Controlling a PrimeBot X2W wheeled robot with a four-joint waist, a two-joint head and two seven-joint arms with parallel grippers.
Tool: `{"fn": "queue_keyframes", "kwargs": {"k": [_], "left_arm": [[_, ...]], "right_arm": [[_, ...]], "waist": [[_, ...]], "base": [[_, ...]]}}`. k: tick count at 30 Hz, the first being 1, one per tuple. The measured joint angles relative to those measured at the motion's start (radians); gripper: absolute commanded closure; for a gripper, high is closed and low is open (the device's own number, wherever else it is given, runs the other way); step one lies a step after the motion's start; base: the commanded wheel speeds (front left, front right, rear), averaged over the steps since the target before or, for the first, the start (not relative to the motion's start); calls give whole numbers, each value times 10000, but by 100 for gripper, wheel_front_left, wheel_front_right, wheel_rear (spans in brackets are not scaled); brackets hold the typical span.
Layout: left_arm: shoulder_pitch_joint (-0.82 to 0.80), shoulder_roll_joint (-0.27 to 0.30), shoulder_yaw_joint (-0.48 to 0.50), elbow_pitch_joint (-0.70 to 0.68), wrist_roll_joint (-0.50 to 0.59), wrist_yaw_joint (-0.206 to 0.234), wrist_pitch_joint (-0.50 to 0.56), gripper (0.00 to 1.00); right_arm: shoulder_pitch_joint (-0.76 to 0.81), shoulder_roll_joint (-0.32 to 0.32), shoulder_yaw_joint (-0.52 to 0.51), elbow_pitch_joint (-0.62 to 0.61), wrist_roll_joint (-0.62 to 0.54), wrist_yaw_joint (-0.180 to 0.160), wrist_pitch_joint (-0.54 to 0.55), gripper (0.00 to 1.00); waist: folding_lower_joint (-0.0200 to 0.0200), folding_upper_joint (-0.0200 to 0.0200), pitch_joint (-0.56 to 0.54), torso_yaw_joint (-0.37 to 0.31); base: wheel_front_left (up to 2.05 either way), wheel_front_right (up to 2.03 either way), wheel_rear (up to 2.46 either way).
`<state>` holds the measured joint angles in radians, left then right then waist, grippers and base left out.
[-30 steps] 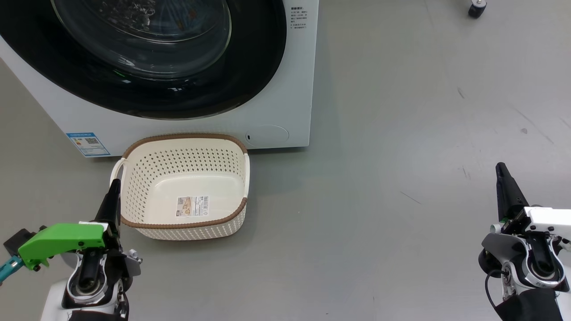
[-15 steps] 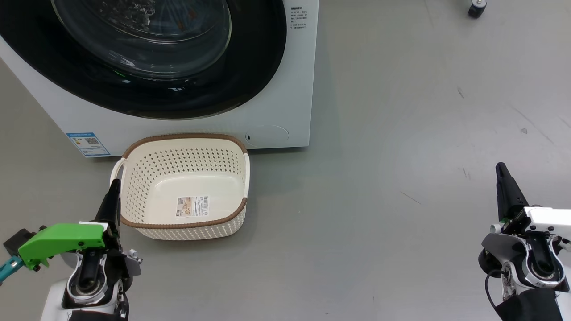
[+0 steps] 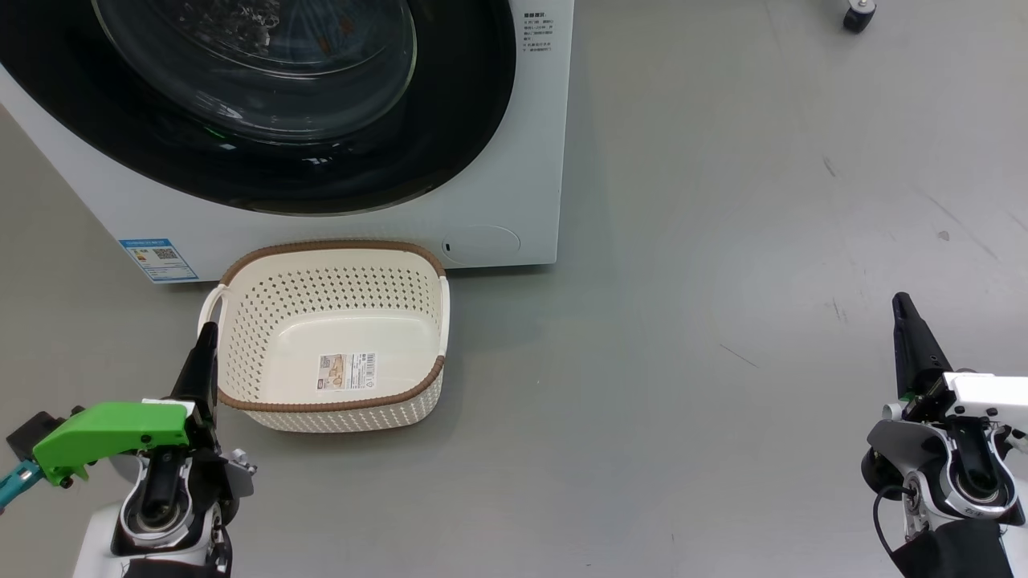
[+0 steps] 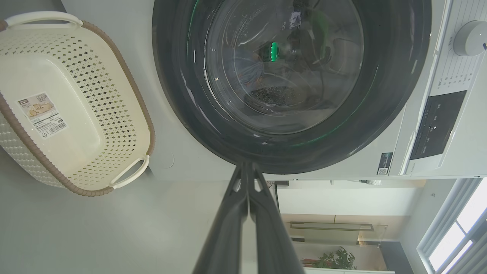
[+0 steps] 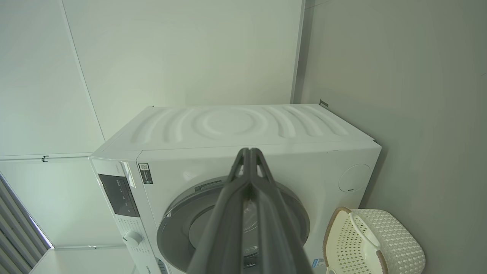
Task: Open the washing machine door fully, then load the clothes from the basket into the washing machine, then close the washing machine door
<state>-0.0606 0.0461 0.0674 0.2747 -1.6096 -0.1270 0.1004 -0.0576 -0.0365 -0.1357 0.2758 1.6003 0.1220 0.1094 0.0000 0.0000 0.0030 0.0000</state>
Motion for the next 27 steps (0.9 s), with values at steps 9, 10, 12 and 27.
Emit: {"fn": "queue_keyframes", "kwargs": {"k": [9, 10, 12, 27], "left_arm": [[0, -2, 2, 0, 0, 0, 0, 100], [0, -2, 2, 0, 0, 0, 0, 100], [0, -2, 2, 0, 0, 0, 0, 100], [-1, -2, 4, 0, 0, 0, 0, 100]], "right_arm": [[0, 0, 0, 0, 0, 0, 0, 100], [0, 0, 0, 0, 0, 0, 0, 100], [0, 0, 0, 0, 0, 0, 0, 100], [0, 0, 0, 0, 0, 0, 0, 100]], "waist": [[0, 0, 0, 0], [0, 0, 0, 0], [0, 0, 0, 0], [0, 0, 0, 0]], "base": [[0, 0, 0], [0, 0, 0], [0, 0, 0], [0, 0, 0]]}}
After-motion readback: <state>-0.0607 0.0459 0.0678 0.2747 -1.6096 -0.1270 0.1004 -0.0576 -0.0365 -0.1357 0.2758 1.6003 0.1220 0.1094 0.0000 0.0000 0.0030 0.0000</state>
